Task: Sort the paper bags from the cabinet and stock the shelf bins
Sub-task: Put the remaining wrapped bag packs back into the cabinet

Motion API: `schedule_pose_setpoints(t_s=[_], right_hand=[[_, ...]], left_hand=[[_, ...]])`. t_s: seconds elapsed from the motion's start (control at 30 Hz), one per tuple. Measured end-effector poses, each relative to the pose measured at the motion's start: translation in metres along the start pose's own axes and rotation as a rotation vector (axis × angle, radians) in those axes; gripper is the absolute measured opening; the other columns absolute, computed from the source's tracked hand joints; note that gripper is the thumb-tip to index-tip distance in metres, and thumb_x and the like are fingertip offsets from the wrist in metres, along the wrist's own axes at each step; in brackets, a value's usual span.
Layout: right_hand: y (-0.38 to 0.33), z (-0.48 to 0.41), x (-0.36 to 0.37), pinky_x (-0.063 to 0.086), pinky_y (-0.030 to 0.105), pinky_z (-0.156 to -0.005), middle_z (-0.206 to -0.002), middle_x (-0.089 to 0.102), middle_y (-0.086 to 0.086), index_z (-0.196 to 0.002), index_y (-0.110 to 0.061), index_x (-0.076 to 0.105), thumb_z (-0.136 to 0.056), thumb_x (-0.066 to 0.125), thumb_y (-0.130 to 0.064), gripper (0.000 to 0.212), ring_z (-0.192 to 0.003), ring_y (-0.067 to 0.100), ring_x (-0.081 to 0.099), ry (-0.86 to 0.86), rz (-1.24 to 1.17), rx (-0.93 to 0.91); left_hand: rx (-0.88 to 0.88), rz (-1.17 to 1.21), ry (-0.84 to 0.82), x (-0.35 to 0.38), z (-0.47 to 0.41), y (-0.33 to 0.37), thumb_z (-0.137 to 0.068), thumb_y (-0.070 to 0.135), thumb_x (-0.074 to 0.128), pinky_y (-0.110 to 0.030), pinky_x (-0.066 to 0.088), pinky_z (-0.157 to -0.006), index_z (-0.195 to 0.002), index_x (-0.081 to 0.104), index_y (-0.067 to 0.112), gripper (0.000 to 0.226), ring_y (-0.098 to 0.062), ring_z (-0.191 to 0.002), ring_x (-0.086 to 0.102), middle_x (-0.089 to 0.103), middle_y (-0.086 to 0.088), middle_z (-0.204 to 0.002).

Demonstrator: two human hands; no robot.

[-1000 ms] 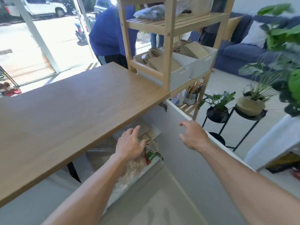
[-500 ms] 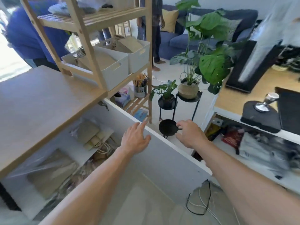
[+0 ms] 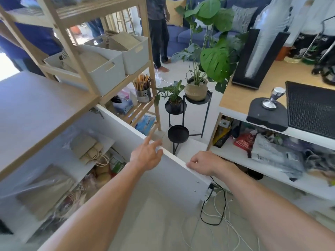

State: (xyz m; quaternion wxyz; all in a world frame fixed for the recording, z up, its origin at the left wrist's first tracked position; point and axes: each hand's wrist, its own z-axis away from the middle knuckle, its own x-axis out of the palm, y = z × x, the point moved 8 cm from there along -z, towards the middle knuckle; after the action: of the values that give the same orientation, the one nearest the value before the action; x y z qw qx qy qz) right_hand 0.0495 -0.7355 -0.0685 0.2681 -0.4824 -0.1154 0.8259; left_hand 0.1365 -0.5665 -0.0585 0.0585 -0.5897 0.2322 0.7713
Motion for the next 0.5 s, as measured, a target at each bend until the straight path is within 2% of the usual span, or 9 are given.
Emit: schedule_pose_setpoints(t_s=[0.1,0.2,0.23,0.3,0.37,0.43,0.5], right_hand=[[-0.012,0.004,0.013,0.048,0.03,-0.074,-0.086,0.072,0.003,-0.087,-0.009,0.069,-0.092,0.052,-0.041,0.037,-0.082,0.019,0.064,-0.142,0.02,-0.022],[-0.036,0.011,0.03,0.049,0.024,-0.066,-0.092,0.075,0.007,-0.103,-0.019,0.066,-0.09,0.056,-0.034,0.022,-0.077,0.015,0.069,-0.251,0.007,-0.081],[-0.046,0.012,0.037,0.05,0.023,-0.065,-0.094,0.074,0.007,-0.111,-0.024,0.062,-0.089,0.057,-0.03,0.023,-0.076,0.015,0.07,-0.275,-0.016,-0.112],[-0.067,0.013,0.051,0.054,0.024,-0.071,-0.095,0.072,0.004,-0.129,-0.035,0.049,-0.085,0.06,-0.026,0.046,-0.077,0.016,0.071,-0.283,-0.02,-0.202],[-0.09,0.012,0.064,0.052,0.029,-0.084,-0.095,0.071,0.002,-0.142,-0.04,0.032,-0.083,0.061,-0.029,0.067,-0.089,0.018,0.069,-0.247,0.058,-0.301],[-0.107,0.015,0.078,0.048,0.033,-0.09,-0.097,0.07,0.003,-0.148,-0.042,0.018,-0.084,0.06,-0.028,0.078,-0.098,0.022,0.063,-0.21,0.093,-0.38],[-0.123,0.023,0.096,0.047,0.033,-0.088,-0.09,0.068,0.001,-0.148,-0.046,0.012,-0.086,0.058,-0.029,0.079,-0.094,0.019,0.058,-0.201,0.067,-0.434]], left_hand=[[-0.013,-0.011,-0.001,-0.001,0.011,-0.006,-0.1,0.045,0.037,-0.036,0.051,-0.09,-0.134,0.048,0.033,0.038,-0.025,-0.129,0.049,0.024,0.0,-0.157],[-0.043,0.014,0.009,-0.003,0.025,-0.023,-0.099,0.046,0.04,-0.037,0.052,-0.092,-0.132,0.051,0.033,0.037,-0.024,-0.128,0.05,0.024,0.0,-0.157],[-0.042,0.022,0.008,-0.003,0.03,-0.029,-0.098,0.046,0.041,-0.038,0.051,-0.095,-0.135,0.048,0.032,0.04,-0.024,-0.131,0.047,0.023,0.0,-0.158],[-0.026,0.042,0.004,0.0,0.04,-0.039,-0.098,0.046,0.042,-0.038,0.045,-0.102,-0.144,0.039,0.028,0.049,-0.024,-0.135,0.042,0.019,0.002,-0.159],[-0.027,0.075,0.018,0.0,0.052,-0.056,-0.099,0.043,0.043,-0.039,0.039,-0.109,-0.15,0.027,0.026,0.057,-0.025,-0.138,0.039,0.016,0.001,-0.161],[-0.071,0.121,0.043,0.0,0.063,-0.079,-0.099,0.036,0.042,-0.041,0.032,-0.115,-0.153,0.018,0.024,0.061,-0.026,-0.142,0.034,0.016,-0.001,-0.162],[-0.163,0.166,0.081,-0.002,0.079,-0.111,-0.097,0.031,0.041,-0.04,0.028,-0.117,-0.153,0.018,0.02,0.062,-0.025,-0.144,0.03,0.019,-0.002,-0.161]])
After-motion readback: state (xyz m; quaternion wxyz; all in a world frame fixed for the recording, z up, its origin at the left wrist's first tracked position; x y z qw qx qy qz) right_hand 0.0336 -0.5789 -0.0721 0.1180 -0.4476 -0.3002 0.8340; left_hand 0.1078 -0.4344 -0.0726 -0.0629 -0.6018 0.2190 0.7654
